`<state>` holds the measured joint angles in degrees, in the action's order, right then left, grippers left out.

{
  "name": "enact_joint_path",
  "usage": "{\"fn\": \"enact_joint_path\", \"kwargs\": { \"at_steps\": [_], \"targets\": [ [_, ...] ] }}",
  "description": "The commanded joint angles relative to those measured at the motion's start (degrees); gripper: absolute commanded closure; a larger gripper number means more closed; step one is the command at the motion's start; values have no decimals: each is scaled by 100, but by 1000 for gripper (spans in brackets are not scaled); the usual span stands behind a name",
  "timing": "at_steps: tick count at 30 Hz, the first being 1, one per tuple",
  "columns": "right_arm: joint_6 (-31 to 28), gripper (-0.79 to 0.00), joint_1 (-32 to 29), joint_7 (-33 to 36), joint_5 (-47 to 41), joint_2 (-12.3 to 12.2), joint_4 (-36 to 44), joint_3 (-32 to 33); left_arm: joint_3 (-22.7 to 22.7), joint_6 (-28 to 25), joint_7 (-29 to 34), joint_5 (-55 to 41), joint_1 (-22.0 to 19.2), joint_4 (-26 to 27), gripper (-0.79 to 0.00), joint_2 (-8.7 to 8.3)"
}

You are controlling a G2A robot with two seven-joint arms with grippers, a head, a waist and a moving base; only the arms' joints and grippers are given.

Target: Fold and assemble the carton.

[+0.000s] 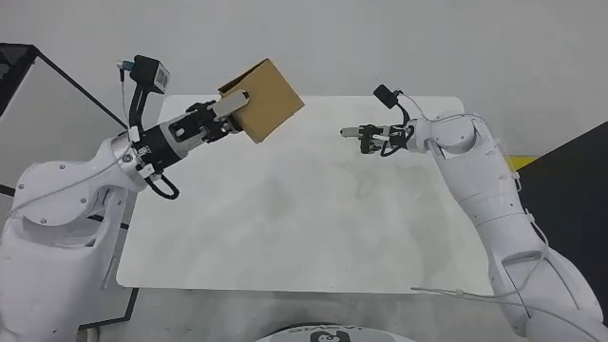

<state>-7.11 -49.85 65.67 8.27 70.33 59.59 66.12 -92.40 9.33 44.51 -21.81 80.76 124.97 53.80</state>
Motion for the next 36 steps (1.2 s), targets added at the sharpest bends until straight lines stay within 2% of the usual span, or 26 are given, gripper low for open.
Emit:
{"fn": "enact_joint_path", "kwargs": {
  "at_steps": [1,4,6,11,14,20,30,36],
  "targets": [
    [0,-785,0,0,0,0,0,0,2,-36,-35,48,4,-11,0,0],
    [0,-785,0,0,0,0,0,0,24,15,-207,-179,54,-59,0,20],
    [0,-785,0,0,0,0,0,0,71,278,-289,-514,122,-42,0,38],
    [0,-785,0,0,0,0,0,0,125,1025,-813,-2123,265,-27,0,125],
    [0,-785,0,0,0,0,0,0,121,1429,-1084,-2749,277,51,0,155],
    [0,-785,0,0,0,0,0,0,88,1855,-1505,-4100,282,53,0,223],
    [0,-785,0,0,0,0,0,0,112,1948,-1519,-4171,242,210,0,228],
    [0,-785,0,0,0,0,0,0,132,2138,-1955,-5377,311,157,0,294]
  ]
}}
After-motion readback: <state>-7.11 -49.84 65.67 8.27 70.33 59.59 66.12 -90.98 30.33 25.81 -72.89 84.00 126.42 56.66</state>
